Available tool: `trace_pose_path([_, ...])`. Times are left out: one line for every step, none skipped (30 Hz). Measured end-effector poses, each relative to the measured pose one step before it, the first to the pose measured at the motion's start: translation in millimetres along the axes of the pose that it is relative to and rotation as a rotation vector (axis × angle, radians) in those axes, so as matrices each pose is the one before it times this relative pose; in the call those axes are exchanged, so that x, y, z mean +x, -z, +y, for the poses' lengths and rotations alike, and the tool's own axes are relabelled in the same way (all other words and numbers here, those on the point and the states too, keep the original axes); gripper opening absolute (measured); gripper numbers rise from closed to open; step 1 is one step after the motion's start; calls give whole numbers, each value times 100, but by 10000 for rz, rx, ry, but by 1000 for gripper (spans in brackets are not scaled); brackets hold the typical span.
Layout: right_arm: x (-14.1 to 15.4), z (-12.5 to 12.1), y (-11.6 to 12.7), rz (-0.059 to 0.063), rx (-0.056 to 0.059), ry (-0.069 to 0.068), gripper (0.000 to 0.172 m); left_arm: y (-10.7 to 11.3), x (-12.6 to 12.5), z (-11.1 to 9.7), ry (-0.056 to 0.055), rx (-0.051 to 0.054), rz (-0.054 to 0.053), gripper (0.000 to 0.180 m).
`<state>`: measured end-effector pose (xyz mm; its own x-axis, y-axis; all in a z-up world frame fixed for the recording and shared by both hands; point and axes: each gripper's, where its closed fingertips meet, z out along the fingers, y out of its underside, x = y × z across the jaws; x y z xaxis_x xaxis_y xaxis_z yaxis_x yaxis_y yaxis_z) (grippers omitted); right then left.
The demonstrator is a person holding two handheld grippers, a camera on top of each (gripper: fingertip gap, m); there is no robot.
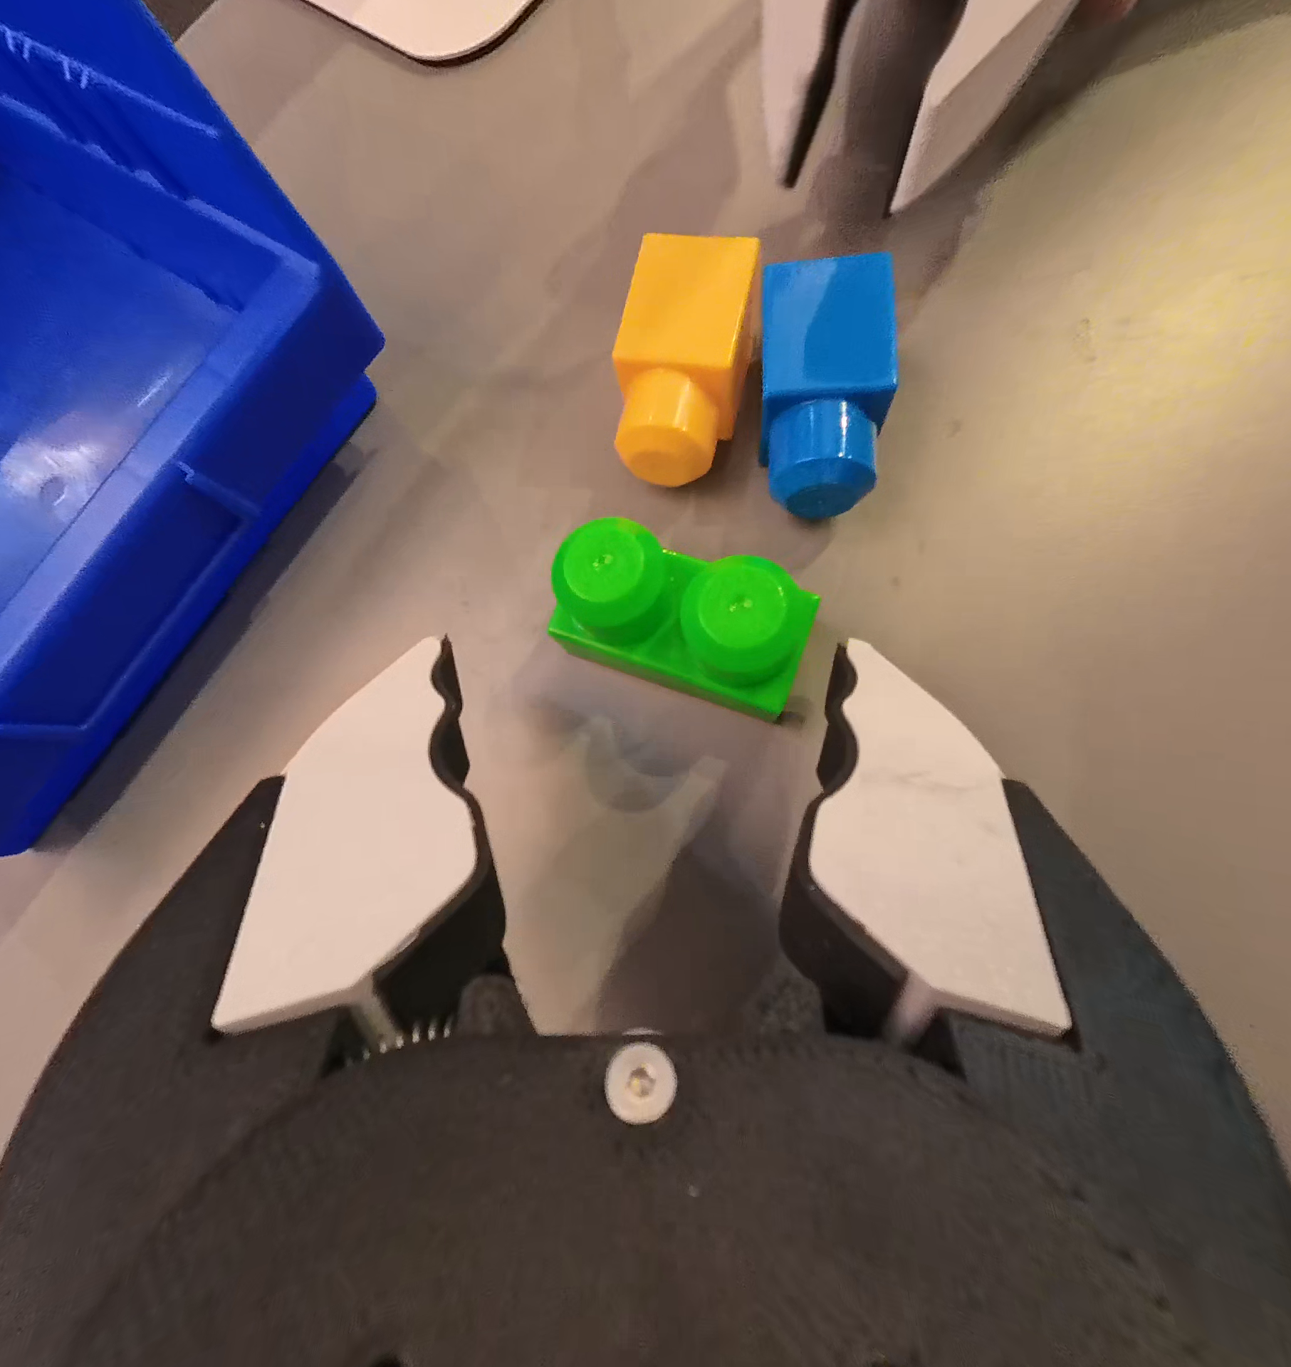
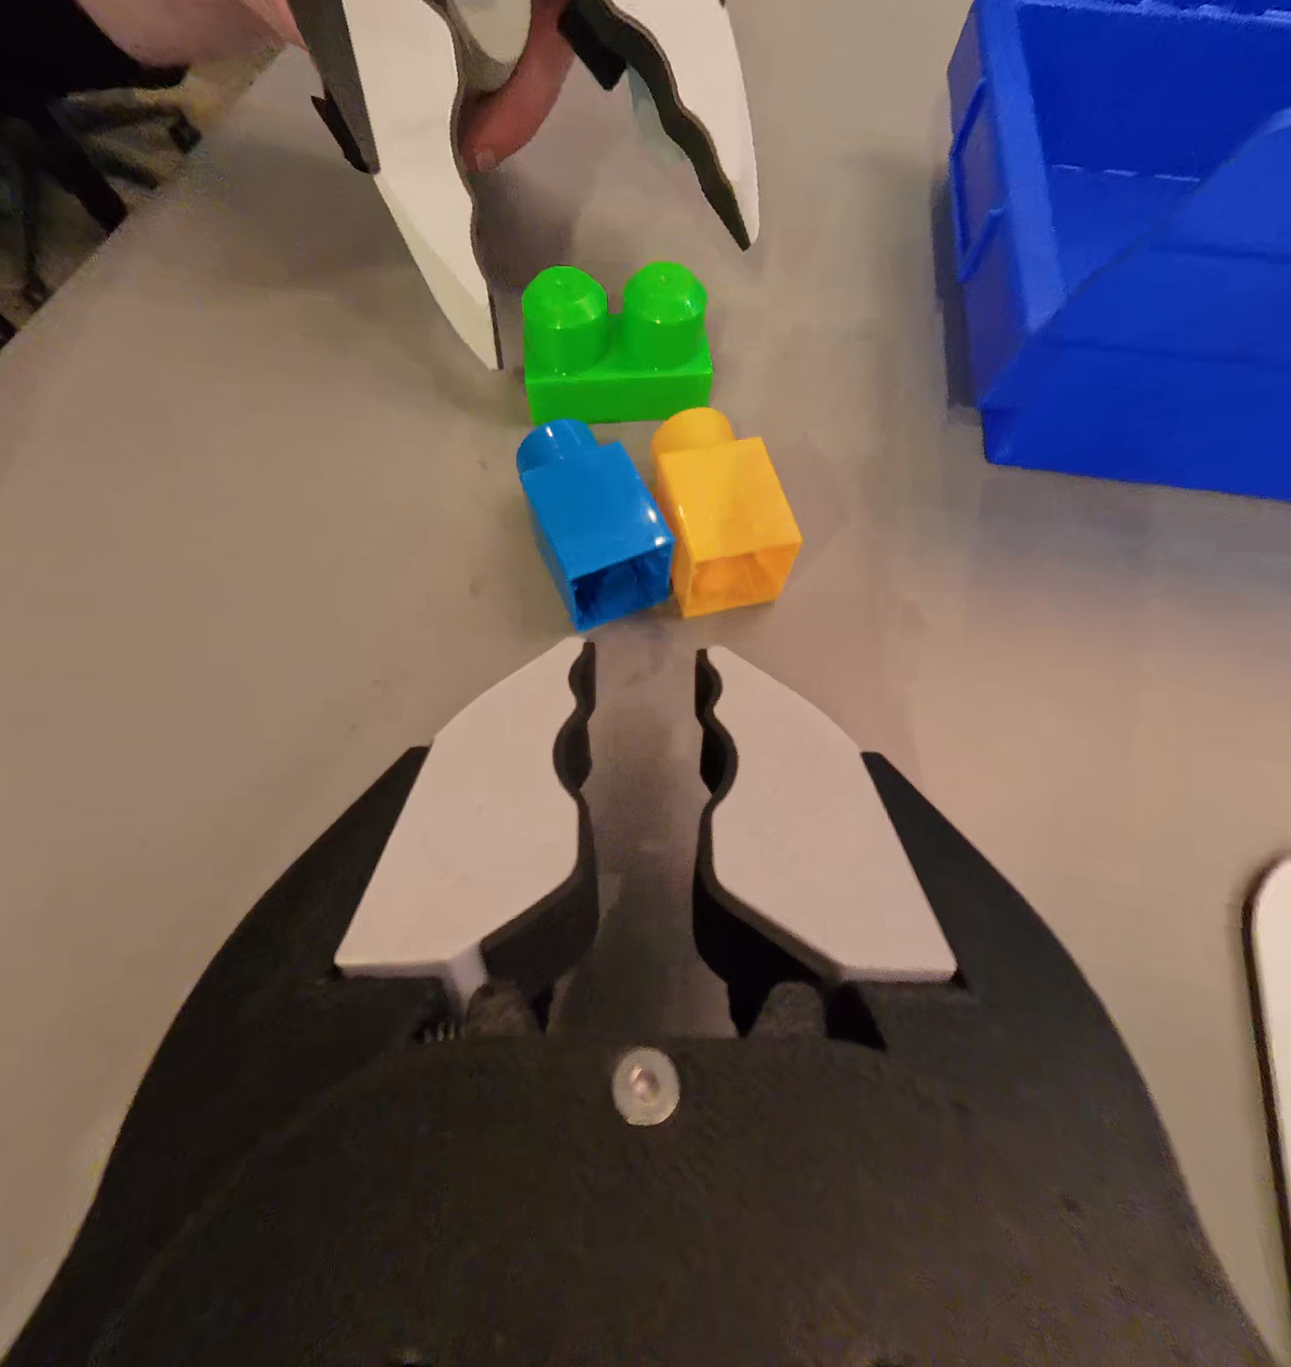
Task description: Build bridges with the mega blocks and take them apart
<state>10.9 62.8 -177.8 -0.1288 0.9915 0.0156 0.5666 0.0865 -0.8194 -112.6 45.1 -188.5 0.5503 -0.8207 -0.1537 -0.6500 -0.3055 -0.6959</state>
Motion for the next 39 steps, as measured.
trace_pose_path([218, -233, -544, -55, -72, 71, 27, 18, 22, 18, -13, 14, -1, 93])
trace_pose_path([196, -188, -417, -68, -52, 31, 28, 8, 98, -75, 51, 104, 73, 93])
trace_pose_path([-15, -180, -335, -186, -27, 36, 28, -44, 160, -58, 82, 112, 127, 93])
trace_pose_path([57, -200, -307, -102, -10, 51, 28, -82, 75, 86, 41, 20, 74, 93])
trace_pose_path([97, -128, -324, -46, -56, 33, 27, -95, -70, 188, -24, -63, -24, 93])
trace_pose_path([5, 21, -373, -95, -157, 39, 26, -105, -12, 151, -46, -50, 7, 93])
trace_pose_path([-49, 85, -357, -104, -192, 86, 25, -104, 40, 35, -9, 16, 58, 92])
trace_pose_path([-9, 12, -274, -49, -121, 111, 24, -93, 0, -61, 24, 62, 36, 92])
trace_pose_path([41, -105, -182, -33, -21, 60, 23, -85, 21, -66, 10, 50, 36, 92])
trace_pose_path([43, -168, -127, -52, 39, 7, 22, -67, 10, -3, -26, -9, 23, 92])
trace_pose_path([72, -176, -120, -31, 41, -6, 22, -45, -34, -13, -35, -8, -16, 92])
trace_pose_path([52, -133, -135, -35, 18, 12, 22, -45, -35, -60, -7, 27, -23, 92])
trace_pose_path([-65, -99, -148, -72, -8, 64, 22, -64, 18, -88, 8, 46, 17, 93])
trace_pose_path([-20, -27, -140, -36, -46, 60, 22, -62, -19, -23, -13, 6, -18, 93])
trace_pose_path([-16, 28, -122, -40, -69, 33, 22, -39, -50, -27, -35, -3, -45, 94])
trace_pose_path([-18, -23, -82, -37, -24, 30, 22, 8, -41, -112, -47, 40, -53, 95])
trace_pose_path([39, -100, -42, -2, 38, 13, 21, 14, 45, -190, -49, 74, -8, 95])
trace_pose_path([45, -107, -46, 3, 43, 14, 20, 20, -100, -150, -52, 21, -110, 96])
trace_pose_path([-3, -38, -58, -31, -11, 7, 20, 46, -170, -68, -126, -70, -159, 97])
trace_pose_path([-45, 7, -63, -47, -27, 22, 20, 51, -30, -98, -163, -88, -74, 98])
trace_pose_path([-35, -28, -29, -15, 5, 39, 19, 62, 43, -236, -192, -48, -22, 99])
trace_pose_path([-36, 2, 3, 2, 0, 35, 18, 87, 120, -356, -192, -33, 37, 99])
trace_pose_path([-45, 24, -9, -11, -9, 29, 18, 99, 124, -430, -177, -74, 59, 101])
trace_pose_path([-51, 14, -11, -23, -15, 21, 18, 97, 217, -544, -220, -59, 100, 103])
trace_pose_path([-18, 18, -18, -2, -11, 16, 18, 29, 374, -692, -253, 2, 198, 105])
trace_pose_path([-18, 13, -11, -1, -13, 13, 18, -103, 341, -680, -240, -31, 175, 106])
trace_pose_path([-16, 20, -26, -4, -22, 14, 18, -248, 296, -547, -262, -120, 180, 107])
trace_pose_path([-50, 31, -29, -13, -24, 27, 18, -370, 135, -317, -241, -229, 139, 109])
trace_pose_path([-47, 13, -14, -13, -17, 35, 18, -454, -43, -102, -215, -287, 101, 110])
trace_pose_path([-34, 7, -11, -3, -7, 26, 18, -526, -109, 81, -138, -288, 130, 110])
trace_pose_path([-7, 10, -7, 3, -5, 11, 18, -586, -30, 222, -35, -312, 220, 109])
trace_pose_path([-14, 6, 0, 4, -9, 13, 18, -515, -211, 235, -49, -264, 58, 107])
trace_pose_path([-9, 12, -7, 8, -8, 14, 18, -387, -86, 152, -82, -156, 86, 99])
trace_pose_path([-4, 15, -4, 6, -8, 12, 18, -330, 282, 85, -4, -80, 305, 88])
trace_pose_path([-4, 15, -4, 5, -8, 12, 18, -235, 123, -12, 73, -19, 175, 80])
trace_pose_path([0, 6, -1, 4, -11, 2, 17, -112, -81, -101, 55, 51, -25, 73])
trace_pose_path([-16, 6, 11, -12, 5, 8, 16, 1, -167, -48, 38, 32, -79, 67])
trace_pose_path([19, -23, 15, 2, 15, -14, 17, 13, 5, 23, 58, 8, 63, 67])
trace_pose_path([67, -17, 21, 29, 15, -35, 17, 1, -46, 51, 30, -11, 9, 64])
